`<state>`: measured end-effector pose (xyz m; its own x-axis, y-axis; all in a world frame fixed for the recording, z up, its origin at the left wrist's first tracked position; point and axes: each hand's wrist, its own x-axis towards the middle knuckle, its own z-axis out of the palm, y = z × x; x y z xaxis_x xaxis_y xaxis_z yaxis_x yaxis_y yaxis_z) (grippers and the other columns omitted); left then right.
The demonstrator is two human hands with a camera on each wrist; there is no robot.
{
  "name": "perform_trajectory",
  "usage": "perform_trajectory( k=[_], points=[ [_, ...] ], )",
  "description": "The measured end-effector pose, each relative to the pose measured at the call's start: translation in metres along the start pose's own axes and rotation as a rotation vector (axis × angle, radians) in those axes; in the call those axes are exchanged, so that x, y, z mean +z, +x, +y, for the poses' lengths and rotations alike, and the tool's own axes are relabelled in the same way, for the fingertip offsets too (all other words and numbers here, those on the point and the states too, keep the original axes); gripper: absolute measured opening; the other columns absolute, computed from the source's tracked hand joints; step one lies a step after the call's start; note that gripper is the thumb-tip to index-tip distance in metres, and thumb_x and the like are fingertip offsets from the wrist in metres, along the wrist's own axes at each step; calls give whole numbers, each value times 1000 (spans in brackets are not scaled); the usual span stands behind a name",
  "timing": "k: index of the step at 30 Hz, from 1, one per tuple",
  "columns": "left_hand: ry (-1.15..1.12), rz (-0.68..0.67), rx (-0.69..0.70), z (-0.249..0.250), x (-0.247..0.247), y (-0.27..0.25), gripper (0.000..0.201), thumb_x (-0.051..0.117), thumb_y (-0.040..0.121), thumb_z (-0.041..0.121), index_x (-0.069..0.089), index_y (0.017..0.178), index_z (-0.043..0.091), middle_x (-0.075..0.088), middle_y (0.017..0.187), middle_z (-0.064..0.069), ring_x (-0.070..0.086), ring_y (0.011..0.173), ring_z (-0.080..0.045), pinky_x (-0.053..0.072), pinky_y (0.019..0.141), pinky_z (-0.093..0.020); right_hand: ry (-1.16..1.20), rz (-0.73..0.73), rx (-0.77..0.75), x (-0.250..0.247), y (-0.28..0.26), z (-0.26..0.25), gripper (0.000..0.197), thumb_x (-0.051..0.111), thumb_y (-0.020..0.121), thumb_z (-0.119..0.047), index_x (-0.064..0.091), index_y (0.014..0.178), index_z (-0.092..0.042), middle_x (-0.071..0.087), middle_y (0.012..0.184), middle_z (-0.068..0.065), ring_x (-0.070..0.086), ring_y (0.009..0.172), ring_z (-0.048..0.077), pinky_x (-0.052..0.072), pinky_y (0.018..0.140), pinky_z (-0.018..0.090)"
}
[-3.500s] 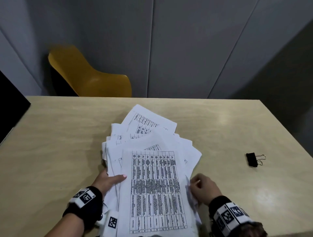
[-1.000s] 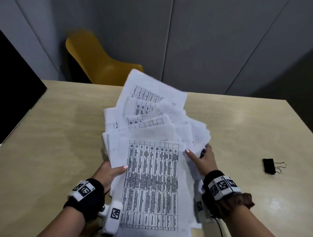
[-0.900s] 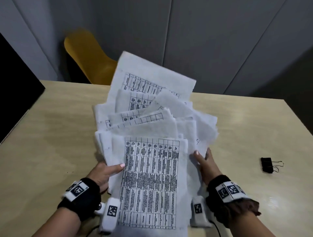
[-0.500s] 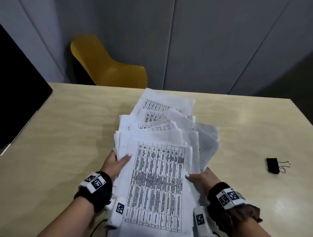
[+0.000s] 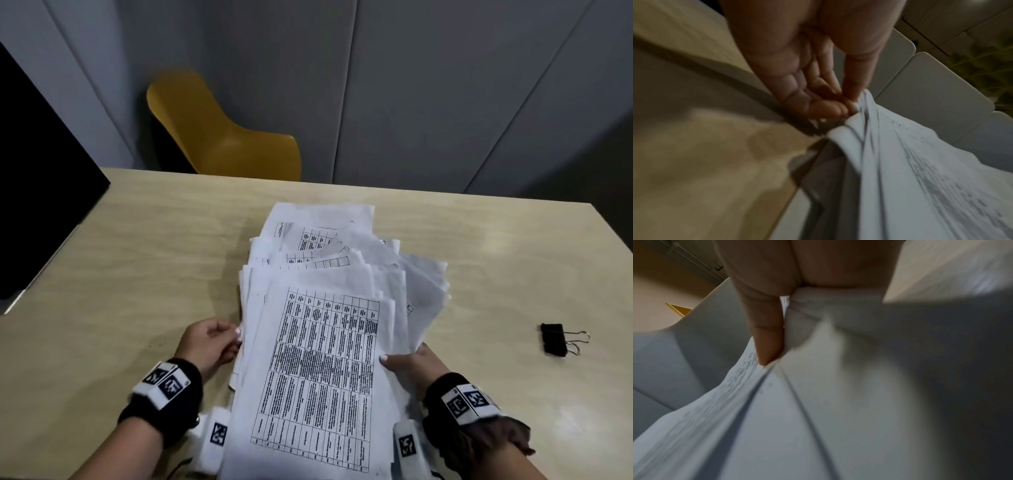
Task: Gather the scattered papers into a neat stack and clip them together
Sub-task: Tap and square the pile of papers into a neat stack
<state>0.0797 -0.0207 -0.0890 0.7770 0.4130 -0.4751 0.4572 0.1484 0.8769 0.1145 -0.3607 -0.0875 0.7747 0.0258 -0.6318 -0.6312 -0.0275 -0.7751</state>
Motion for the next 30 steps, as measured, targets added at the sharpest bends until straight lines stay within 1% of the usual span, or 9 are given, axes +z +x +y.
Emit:
perform_trajectory(
  k=[2,6,11,14,17,22,24,27,30],
  points=[
    [-59,-122,-70,3,-2,-11,14,55,84,-8,55,75,2,63,56,-8,59,41,-11,51,42,-20,6,-26,5,-1,0,-2,41,69,48,-2,65,88,3,72,63,12,68,55,27,53,58,31],
    [-91,-133,-65,18,4,-5,14,51,88,-4,56,86,9,61,78,-10,61,61,-19,54,44,-24,16,-53,19,-2,1,-4,32,70,48,0,67,80,-1,72,64,14,67,54,29,56,70,41],
    [150,-171,55,12,4,-1,20,51,89,-3,63,89,12,64,76,-10,55,65,-21,44,43,-20,-12,-78,-9,1,-6,-6,37,86,47,-5,69,79,-2,72,63,12,67,53,24,55,52,29],
    [60,-248,-47,2,-11,-10,19,51,89,-3,63,85,11,62,78,-13,50,67,-22,43,46,-22,-45,-36,-52,0,-8,0,20,75,68,6,67,83,-2,72,63,8,67,56,24,56,57,30],
    [11,-323,-147,-4,-23,-23,11,52,87,-6,56,82,3,53,72,-14,45,54,-17,42,37,-16,-27,-20,-27,-5,-11,4,38,78,61,0,65,97,0,74,77,14,69,74,32,53,76,41],
    [126,-441,-210,-5,-9,-33,18,61,76,-11,68,85,3,67,70,-12,53,46,-16,38,36,-14,-56,-51,-8,-1,-11,5,81,94,33,-22,61,104,-1,73,88,19,69,83,35,55,83,49],
    [206,-487,-226,-6,-2,-33,16,58,79,-11,68,83,2,65,73,-20,50,54,-17,36,44,-19,-74,-24,-36,3,-15,2,58,89,49,-9,62,99,3,72,77,16,69,72,32,58,71,41],
    [212,-361,-143,-3,3,-26,20,52,87,-6,68,82,3,62,66,-16,47,46,-14,33,45,-18,-68,32,-57,4,-20,5,38,74,69,4,59,104,4,66,73,16,62,63,28,52,61,35],
    [-32,-196,9,13,3,-25,21,51,93,19,62,107,8,66,79,-4,55,62,-15,43,55,-20,26,28,-106,2,-29,6,39,71,71,5,58,108,-1,71,79,13,65,79,33,53,77,42]
  ],
)
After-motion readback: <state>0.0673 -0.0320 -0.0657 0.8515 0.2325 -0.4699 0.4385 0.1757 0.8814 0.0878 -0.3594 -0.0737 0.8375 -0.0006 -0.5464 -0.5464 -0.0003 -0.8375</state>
